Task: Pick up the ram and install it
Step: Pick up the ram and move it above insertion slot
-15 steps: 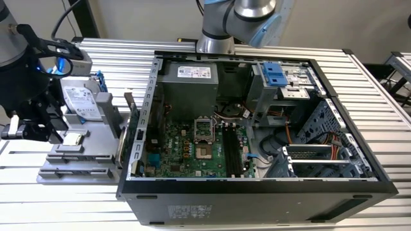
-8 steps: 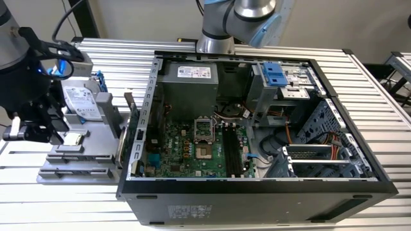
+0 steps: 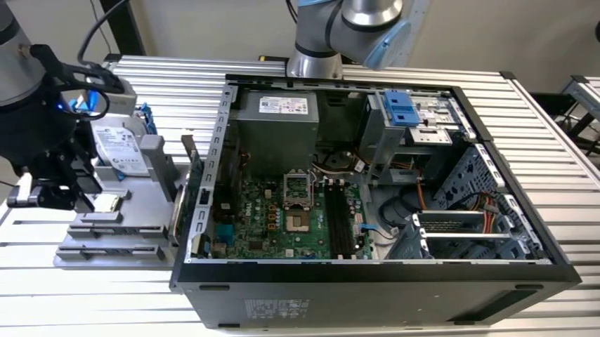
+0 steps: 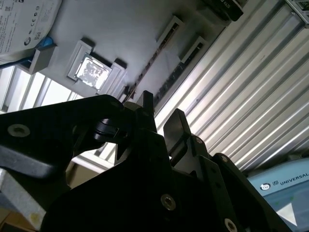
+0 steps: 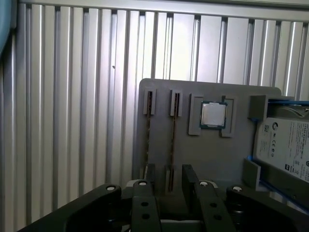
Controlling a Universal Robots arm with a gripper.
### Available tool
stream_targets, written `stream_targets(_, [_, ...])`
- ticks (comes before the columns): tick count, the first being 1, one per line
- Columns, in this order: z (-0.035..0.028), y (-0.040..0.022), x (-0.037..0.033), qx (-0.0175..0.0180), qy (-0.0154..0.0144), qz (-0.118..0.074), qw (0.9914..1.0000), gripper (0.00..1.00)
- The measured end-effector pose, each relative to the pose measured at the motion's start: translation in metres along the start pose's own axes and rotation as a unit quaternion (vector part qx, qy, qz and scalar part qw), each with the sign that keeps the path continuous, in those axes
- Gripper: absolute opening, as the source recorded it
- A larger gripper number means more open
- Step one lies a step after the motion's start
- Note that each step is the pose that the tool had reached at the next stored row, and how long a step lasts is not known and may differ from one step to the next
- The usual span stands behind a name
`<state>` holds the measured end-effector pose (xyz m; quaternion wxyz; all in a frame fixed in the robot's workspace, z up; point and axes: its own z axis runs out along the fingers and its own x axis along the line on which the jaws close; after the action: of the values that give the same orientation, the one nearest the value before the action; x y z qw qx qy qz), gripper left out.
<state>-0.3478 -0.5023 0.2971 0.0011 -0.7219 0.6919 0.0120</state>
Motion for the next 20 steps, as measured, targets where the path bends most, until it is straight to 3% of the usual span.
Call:
stream_targets(11, [0.0021,-0.0001,0.0000,0.0002,-0.0001,0.000,1.00000,1.00])
stream_targets(20, [0.0082,-0.0001,0.0001,0.0001,-0.0001,0.000,1.00000,1.00])
